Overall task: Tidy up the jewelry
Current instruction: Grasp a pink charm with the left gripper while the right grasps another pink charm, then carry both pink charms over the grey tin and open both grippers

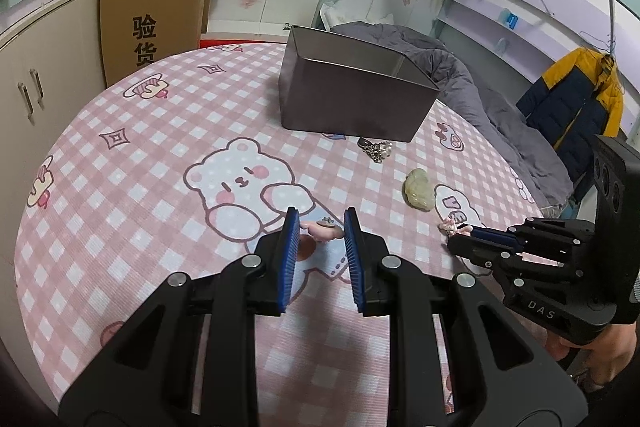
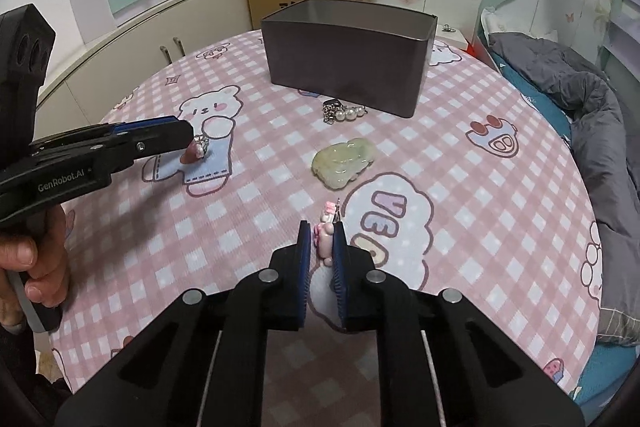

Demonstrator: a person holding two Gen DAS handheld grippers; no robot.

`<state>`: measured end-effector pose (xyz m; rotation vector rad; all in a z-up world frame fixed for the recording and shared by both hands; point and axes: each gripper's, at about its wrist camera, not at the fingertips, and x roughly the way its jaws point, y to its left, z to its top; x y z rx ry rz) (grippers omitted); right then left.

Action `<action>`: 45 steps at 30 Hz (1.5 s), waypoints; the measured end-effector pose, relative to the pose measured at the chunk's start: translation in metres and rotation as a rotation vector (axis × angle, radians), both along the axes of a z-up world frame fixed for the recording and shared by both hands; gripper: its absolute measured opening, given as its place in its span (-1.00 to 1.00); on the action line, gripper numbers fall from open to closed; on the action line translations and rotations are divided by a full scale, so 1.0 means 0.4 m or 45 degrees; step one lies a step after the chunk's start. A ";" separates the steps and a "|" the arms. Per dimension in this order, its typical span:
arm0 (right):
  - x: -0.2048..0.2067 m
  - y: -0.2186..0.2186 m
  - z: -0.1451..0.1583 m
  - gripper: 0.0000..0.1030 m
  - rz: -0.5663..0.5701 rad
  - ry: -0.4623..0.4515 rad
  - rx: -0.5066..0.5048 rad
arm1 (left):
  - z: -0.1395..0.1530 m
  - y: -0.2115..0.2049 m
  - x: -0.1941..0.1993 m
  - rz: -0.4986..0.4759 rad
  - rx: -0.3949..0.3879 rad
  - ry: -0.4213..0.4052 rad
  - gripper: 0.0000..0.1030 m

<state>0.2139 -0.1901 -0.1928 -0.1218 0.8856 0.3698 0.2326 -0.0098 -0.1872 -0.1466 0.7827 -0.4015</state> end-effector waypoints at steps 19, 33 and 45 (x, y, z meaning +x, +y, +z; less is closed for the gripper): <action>-0.031 -0.032 0.294 -0.88 0.083 -0.266 0.172 | 0.166 0.022 -0.019 -0.016 0.024 -0.202 -0.56; 0.143 -0.028 0.489 -0.89 0.083 -0.360 0.212 | 0.396 -0.002 0.134 -0.030 0.015 -0.327 -0.56; 0.337 -0.053 0.382 -0.88 -0.035 -0.161 0.274 | 0.313 -0.095 0.318 -0.070 0.055 -0.134 -0.55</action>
